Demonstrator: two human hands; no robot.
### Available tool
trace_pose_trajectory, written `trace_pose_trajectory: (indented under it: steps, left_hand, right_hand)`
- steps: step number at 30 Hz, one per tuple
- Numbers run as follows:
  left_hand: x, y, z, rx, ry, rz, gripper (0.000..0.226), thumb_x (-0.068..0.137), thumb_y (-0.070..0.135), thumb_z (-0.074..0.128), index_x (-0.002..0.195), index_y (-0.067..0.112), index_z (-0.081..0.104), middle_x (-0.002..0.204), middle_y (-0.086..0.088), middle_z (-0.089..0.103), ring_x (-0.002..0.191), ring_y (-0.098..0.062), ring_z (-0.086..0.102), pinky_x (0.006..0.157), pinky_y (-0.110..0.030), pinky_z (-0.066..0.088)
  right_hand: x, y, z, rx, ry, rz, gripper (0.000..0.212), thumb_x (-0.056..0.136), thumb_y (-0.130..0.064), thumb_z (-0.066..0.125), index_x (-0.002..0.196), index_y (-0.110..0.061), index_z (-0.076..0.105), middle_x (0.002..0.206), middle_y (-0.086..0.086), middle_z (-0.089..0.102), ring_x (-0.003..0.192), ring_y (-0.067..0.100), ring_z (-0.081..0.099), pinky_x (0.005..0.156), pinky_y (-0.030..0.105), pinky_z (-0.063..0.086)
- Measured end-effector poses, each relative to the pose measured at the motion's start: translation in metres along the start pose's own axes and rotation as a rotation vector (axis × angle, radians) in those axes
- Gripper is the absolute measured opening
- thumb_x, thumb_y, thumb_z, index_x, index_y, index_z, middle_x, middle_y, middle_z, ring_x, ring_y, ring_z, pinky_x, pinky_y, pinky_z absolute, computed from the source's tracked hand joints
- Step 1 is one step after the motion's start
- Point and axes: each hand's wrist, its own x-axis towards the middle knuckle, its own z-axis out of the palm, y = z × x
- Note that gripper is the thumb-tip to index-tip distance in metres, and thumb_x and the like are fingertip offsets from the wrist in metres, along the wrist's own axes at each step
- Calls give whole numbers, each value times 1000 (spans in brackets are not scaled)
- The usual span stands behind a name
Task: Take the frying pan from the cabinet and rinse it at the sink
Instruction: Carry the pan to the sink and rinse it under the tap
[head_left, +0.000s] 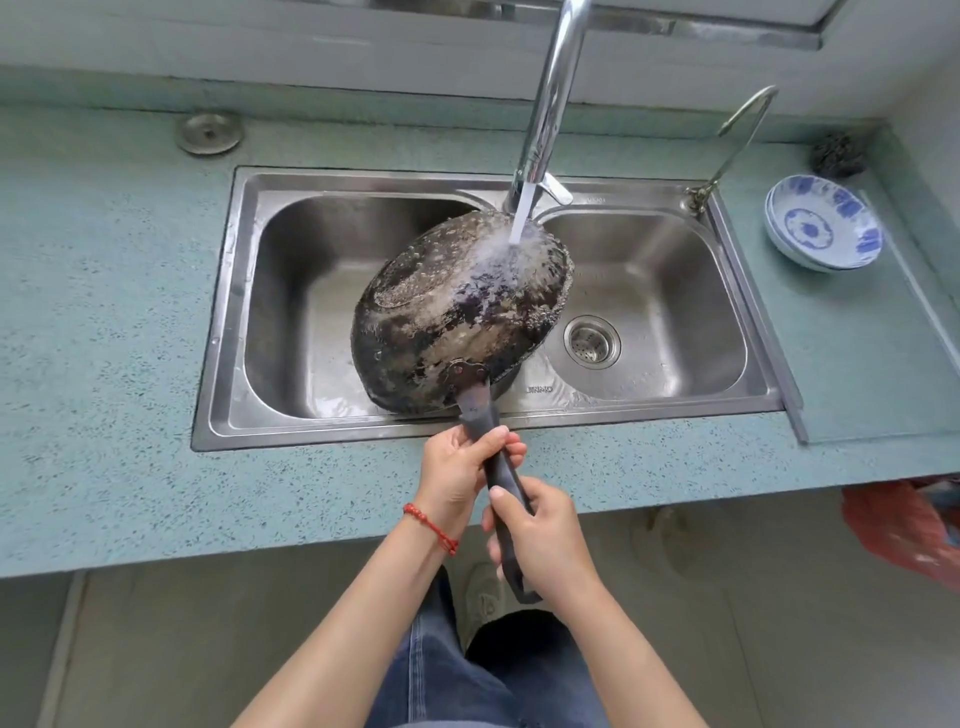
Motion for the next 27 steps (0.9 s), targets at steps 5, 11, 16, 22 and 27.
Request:
trace_pose_trajectory:
  steps: [5, 11, 16, 22, 27]
  left_hand:
    - [0, 5, 3, 48, -23, 29, 9, 82, -5, 55, 74, -3, 57, 51, -3, 67, 49, -11, 65, 51, -20, 53]
    - [1, 4, 0, -31, -56, -10, 13, 84, -3, 52, 72, -3, 57, 53, -4, 67, 51, -12, 65, 53, -20, 53]
    - [2, 4, -3, -149, -69, -26, 13, 86, -5, 48, 74, -3, 54, 53, -4, 65, 51, -12, 63, 52, -20, 52]
    - [2, 5, -5, -182, -72, -28, 12, 86, -4, 48, 76, -2, 54, 55, -5, 66, 52, -14, 63, 53, -21, 52]
    - [0, 6, -4, -48, -46, 19, 12, 84, -4, 53, 72, -3, 57, 53, -4, 66, 51, -14, 64, 52, -21, 53]
  right_hand:
    - [1, -2, -3, 37, -15, -20, 19, 92, -9, 47, 75, -4, 53, 62, 14, 53, 39, 19, 45, 36, 26, 41]
    - [2, -1, 0, -49, 39, -25, 21, 91, -11, 47, 70, -8, 51, 59, 18, 52, 42, 25, 45, 39, 30, 40]
    - [3, 0, 9, -112, 79, -45, 24, 89, -13, 47, 66, -11, 49, 55, 17, 53, 42, 26, 47, 42, 33, 42]
    - [3, -2, 11, -128, 91, -53, 26, 89, -14, 48, 63, -11, 49, 50, 11, 52, 39, 23, 47, 42, 31, 42]
    - [-2, -6, 7, 13, 28, -17, 25, 91, -9, 47, 66, -8, 50, 57, 16, 51, 37, 21, 43, 37, 26, 38]
